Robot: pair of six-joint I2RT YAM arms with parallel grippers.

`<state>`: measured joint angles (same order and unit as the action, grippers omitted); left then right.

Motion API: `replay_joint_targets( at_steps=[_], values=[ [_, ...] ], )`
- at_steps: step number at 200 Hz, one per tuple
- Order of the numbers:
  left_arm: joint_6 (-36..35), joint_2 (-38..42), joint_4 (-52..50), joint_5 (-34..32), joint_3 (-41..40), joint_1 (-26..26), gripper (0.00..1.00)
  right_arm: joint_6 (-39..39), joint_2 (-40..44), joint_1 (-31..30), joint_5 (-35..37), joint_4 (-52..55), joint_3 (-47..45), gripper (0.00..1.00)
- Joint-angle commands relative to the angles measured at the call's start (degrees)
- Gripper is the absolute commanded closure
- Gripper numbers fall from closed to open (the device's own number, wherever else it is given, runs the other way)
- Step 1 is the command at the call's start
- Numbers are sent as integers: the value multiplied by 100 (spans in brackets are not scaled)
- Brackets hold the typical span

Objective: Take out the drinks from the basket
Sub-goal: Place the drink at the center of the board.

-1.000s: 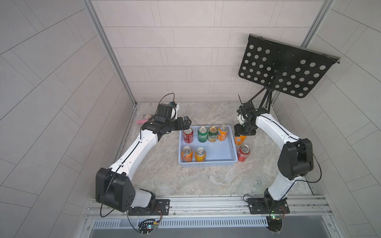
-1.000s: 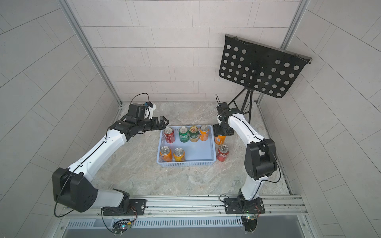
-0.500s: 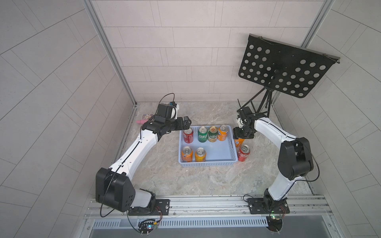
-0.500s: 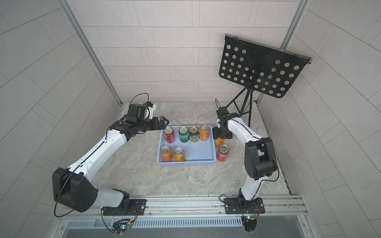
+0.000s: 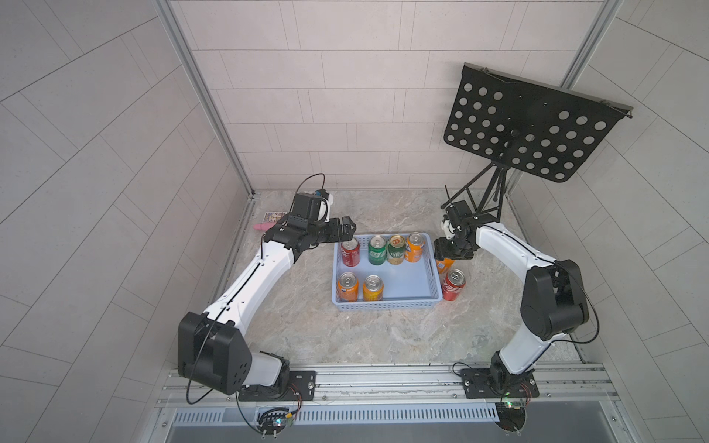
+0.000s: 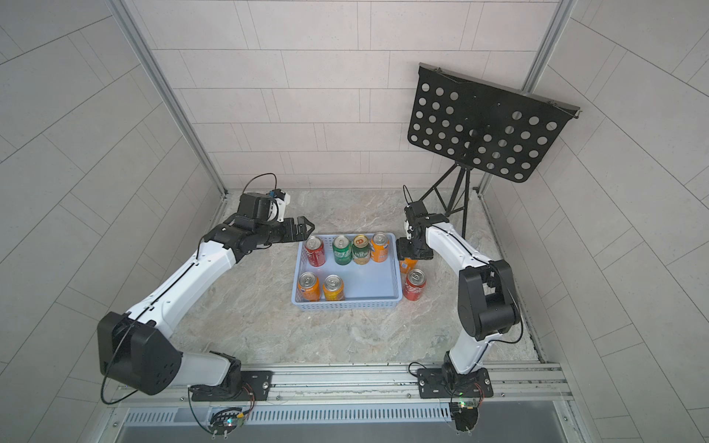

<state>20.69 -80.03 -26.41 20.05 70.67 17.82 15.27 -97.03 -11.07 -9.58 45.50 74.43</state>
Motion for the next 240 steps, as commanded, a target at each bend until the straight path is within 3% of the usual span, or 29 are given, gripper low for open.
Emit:
replay_joint_targets(
  at_steps=[1, 48, 68, 104, 159, 190, 240],
  values=[
    [-107, -7, 31, -62, -67, 39, 0, 9, 150, 0, -42, -39, -94, 92],
    [-109, -45, 22, -70, -52, 37, 0, 47, 107, 0, 39, -23, -122, 90],
    [-109, -30, 22, -87, -62, 37, 0, 43, 100, 0, 104, -3, -122, 82],
    [-109, -49, 13, -105, -62, 43, 0, 29, 75, 0, 159, 37, -104, 57],
    [-117, -55, 7, -114, -50, 44, 0, 29, -1, 0, 288, 98, 37, 41],
    [-118, -31, -4, -126, -62, 40, 0, 44, -42, 0, 286, 108, 91, 38],
    [-118, -21, -17, -149, -44, 38, 0, 47, 80, 0, 270, 208, 161, 20]
  ],
)
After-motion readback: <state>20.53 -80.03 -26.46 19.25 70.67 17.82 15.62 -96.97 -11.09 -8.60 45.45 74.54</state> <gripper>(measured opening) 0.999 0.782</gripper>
